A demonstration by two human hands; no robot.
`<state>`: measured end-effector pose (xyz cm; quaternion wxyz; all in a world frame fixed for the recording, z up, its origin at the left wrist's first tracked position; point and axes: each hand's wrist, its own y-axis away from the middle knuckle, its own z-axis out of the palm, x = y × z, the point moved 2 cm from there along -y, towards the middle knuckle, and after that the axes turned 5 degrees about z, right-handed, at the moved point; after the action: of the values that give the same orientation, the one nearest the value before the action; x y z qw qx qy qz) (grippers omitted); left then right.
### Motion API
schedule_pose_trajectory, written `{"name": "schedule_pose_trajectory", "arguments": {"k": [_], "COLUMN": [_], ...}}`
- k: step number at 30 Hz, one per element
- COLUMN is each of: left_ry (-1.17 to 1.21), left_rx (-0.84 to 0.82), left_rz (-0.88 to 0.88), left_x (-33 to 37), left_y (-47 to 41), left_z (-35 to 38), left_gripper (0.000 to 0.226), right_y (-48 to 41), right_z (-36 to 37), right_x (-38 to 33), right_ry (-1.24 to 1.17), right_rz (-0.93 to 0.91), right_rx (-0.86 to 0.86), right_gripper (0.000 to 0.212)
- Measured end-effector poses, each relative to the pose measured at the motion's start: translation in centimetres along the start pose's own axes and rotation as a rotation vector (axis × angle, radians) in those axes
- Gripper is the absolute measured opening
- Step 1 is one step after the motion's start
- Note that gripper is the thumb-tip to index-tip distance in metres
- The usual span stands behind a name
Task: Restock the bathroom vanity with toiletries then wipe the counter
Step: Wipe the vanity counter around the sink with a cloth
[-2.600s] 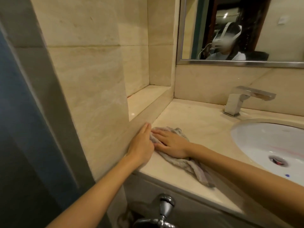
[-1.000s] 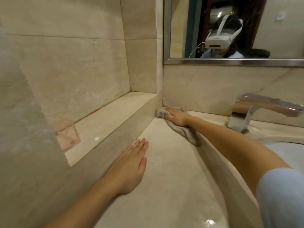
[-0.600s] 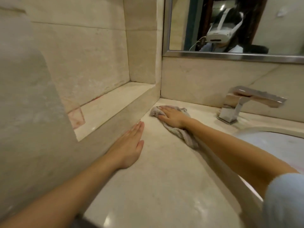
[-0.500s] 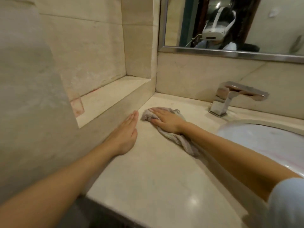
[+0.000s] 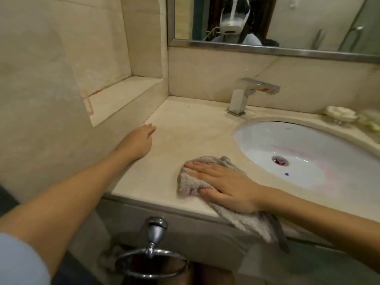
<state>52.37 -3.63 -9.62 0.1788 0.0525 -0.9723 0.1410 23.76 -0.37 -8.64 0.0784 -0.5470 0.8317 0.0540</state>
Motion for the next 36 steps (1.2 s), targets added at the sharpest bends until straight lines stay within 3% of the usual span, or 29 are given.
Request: {"name": "schedule_pose_trajectory", "arguments": {"k": [8, 13, 16, 21, 24, 29, 36], "left_ry": [-0.05, -0.056, -0.04, -0.025, -0.037, -0.043, -0.048], "left_rx": [-0.012, -0.02, -0.025, -0.032, -0.029, -0.017, -0.002], "left_rz": [-0.033, -0.036, -0.035, -0.038, -0.039, -0.04, -0.023], "left_x": [0.2, 0.5, 0.8, 1.0, 1.2, 1.2, 0.4], "left_y": [0.8, 1.7, 1.8, 1.8, 1.8, 1.8, 1.0], "left_z": [0.6, 0.6, 0.4, 0.2, -0.1, -0.1, 0.1], "left_gripper": [0.047, 0.047, 0.047, 0.047, 0.046, 0.046, 0.047], "right_y": [-8.0, -12.9, -10.8, -2.3, 1.9, 0.4, -10.9], "right_z": [-2.4, -2.4, -2.0, -0.2, 0.2, -0.5, -3.1], "right_x": [11.1, 13.1, 10.2, 1.7, 0.6, 3.2, 12.9], "right_ry": [0.0, 0.054, 0.029, 0.017, 0.032, 0.035, 0.02], "right_rz": [0.469, 0.622, 0.557, 0.249, 0.156, 0.178, 0.357], "right_rx": [0.063, 0.094, 0.124, 0.105, 0.059, 0.017, 0.045], "right_gripper": [0.054, 0.057, 0.058, 0.059, 0.058, 0.059, 0.059]}}
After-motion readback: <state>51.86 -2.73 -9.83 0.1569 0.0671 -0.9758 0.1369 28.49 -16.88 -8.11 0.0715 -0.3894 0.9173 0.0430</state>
